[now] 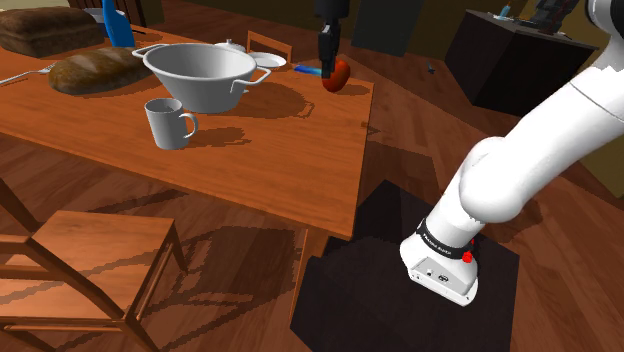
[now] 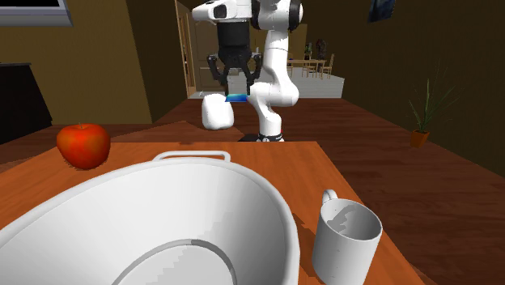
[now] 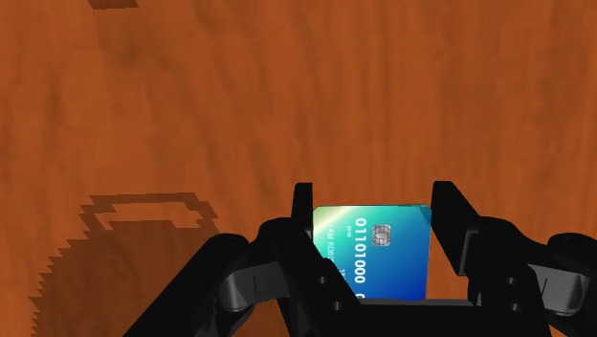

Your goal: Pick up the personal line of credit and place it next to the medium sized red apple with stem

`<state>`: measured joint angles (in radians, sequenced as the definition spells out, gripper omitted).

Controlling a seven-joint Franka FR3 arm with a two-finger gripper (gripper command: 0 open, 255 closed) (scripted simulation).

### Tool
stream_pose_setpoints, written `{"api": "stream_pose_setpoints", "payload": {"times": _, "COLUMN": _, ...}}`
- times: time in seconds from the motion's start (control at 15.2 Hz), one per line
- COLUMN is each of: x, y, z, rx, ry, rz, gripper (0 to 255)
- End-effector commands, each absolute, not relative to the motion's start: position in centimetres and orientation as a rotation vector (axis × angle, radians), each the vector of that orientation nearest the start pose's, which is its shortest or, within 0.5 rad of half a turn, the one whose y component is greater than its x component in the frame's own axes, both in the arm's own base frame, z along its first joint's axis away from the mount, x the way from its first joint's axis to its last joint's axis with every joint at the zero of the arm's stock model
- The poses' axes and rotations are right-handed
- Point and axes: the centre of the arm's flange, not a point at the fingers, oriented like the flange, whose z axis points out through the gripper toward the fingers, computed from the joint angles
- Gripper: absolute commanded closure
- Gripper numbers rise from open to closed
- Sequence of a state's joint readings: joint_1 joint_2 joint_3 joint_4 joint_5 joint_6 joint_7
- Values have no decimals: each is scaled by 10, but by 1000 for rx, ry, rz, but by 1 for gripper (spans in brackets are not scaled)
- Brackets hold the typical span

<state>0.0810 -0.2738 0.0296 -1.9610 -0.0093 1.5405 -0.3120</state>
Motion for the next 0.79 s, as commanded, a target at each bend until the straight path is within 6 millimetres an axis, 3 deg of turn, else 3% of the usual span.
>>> {"api": "stream_pose_setpoints", "payload": {"times": 0.0, "x": 467, "y": 28, "z": 579, "rx": -3066, "ry": -657, "rz": 233, "gripper": 255}}
{"api": "stream_pose_setpoints", "payload": {"times": 0.73, "x": 539, "y": -98, "z": 579, "rx": -3066, "ry": -657, "rz": 233, "gripper": 255}}
